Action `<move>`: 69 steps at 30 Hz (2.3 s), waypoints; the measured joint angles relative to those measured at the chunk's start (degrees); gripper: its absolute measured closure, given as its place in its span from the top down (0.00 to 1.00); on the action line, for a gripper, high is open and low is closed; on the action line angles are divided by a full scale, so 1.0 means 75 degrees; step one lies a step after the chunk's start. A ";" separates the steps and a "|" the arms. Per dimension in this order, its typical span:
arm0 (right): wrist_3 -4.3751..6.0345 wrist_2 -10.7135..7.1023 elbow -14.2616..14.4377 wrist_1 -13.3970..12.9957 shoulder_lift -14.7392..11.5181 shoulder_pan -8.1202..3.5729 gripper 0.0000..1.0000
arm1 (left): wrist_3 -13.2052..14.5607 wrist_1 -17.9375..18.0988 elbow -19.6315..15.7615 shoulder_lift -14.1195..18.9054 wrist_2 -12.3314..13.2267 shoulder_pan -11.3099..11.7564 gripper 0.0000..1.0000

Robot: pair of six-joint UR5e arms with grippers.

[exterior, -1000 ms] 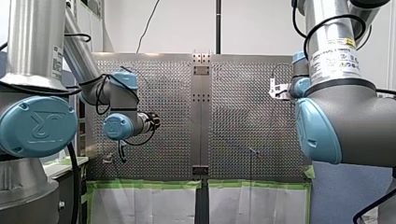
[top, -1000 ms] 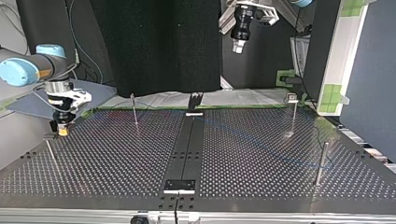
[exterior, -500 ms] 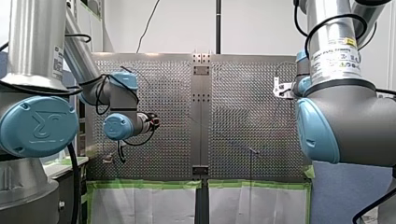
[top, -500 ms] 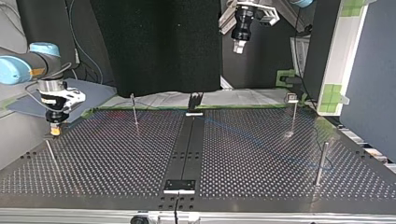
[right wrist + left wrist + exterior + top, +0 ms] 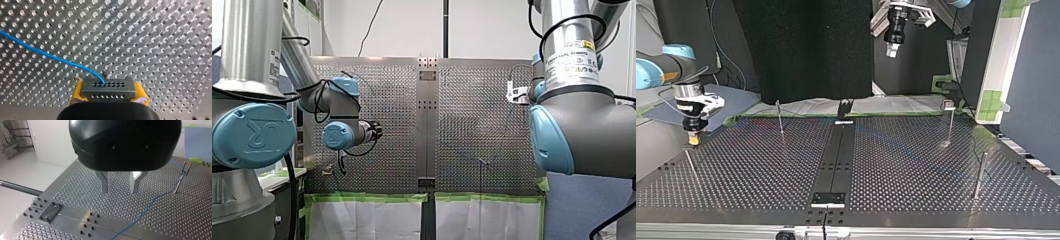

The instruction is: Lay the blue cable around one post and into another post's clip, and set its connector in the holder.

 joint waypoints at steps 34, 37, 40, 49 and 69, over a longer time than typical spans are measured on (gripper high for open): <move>0.0239 -0.0897 -0.0061 -0.0628 0.0414 -0.0631 0.00 | 0.0024 -0.0432 0.0198 -0.0008 -0.0030 0.0080 1.00; 0.0299 -0.0902 -0.0096 -0.0641 0.0430 -0.0643 0.00 | 0.0032 -0.0442 0.0196 -0.0008 -0.0031 0.0092 1.00; 0.0345 -0.0904 -0.0142 -0.0638 0.0454 -0.0646 0.00 | 0.0038 -0.0464 0.0196 -0.0009 -0.0030 0.0107 1.00; 0.0405 -0.0904 -0.0358 -0.0522 0.0552 -0.0651 0.00 | 0.0058 -0.0510 0.0194 -0.0007 -0.0031 0.0123 1.00; 0.0419 -0.1012 -0.0645 -0.0326 0.0706 -0.0594 0.00 | 0.0059 -0.0521 0.0194 -0.0008 -0.0030 0.0128 1.00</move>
